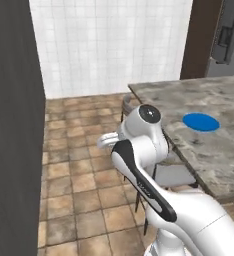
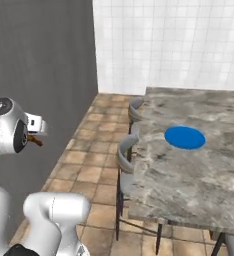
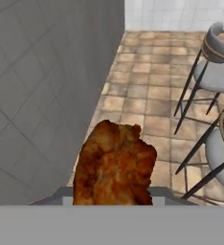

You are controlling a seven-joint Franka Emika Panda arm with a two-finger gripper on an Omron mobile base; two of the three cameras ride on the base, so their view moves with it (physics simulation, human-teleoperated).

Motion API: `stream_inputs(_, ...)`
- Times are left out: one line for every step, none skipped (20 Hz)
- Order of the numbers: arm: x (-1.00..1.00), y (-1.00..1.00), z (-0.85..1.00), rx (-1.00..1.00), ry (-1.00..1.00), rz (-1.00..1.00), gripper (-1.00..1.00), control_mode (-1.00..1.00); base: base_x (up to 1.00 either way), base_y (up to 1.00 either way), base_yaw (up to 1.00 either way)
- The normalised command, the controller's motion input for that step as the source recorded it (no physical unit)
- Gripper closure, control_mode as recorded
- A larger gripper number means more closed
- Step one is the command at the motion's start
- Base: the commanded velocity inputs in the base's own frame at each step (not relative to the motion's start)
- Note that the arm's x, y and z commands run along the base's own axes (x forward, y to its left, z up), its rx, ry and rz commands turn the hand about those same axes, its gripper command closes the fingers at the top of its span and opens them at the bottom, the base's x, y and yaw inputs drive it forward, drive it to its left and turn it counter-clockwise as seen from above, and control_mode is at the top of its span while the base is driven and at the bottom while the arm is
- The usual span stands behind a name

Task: Take the chicken drumstick from the fridge and place it on the digital scale on the counter by the fridge. Wait a few seconds for a reading, then move it to the plate on the dining counter.

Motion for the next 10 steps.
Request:
stream_inputs(0.0,0.0,0.0,0.0,0.0,0.0,1.0,1.0,0.46,0.71,-0.67)
stream_inputs(0.0,0.0,0.0,0.0,0.0,0.0,1.0,1.0,0.42,0.68,-0.68)
stream_inputs(0.0,0.0,0.0,0.0,0.0,0.0,1.0,1.0,0.41,0.66,-0.69)
stream_inputs(0.0,0.0,0.0,0.0,0.0,0.0,1.0,1.0,0.41,0.66,-0.69)
stream_inputs(0.0,0.0,0.0,0.0,0.0,0.0,1.0,1.0,0.41,0.66,-0.7)
stream_inputs(0.0,0.0,0.0,0.0,0.0,0.0,1.0,1.0,0.41,0.65,-0.7)
stream_inputs(0.0,0.0,0.0,0.0,0.0,0.0,1.0,1.0,0.41,0.64,-0.7)
stream_inputs(0.0,0.0,0.0,0.0,0.0,0.0,1.0,1.0,0.41,0.64,-0.7)
stream_inputs(0.0,0.0,0.0,0.0,0.0,0.0,1.0,1.0,0.41,0.65,-0.7)
stream_inputs(0.0,0.0,0.0,0.0,0.0,0.0,1.0,1.0,0.41,0.65,-0.7)
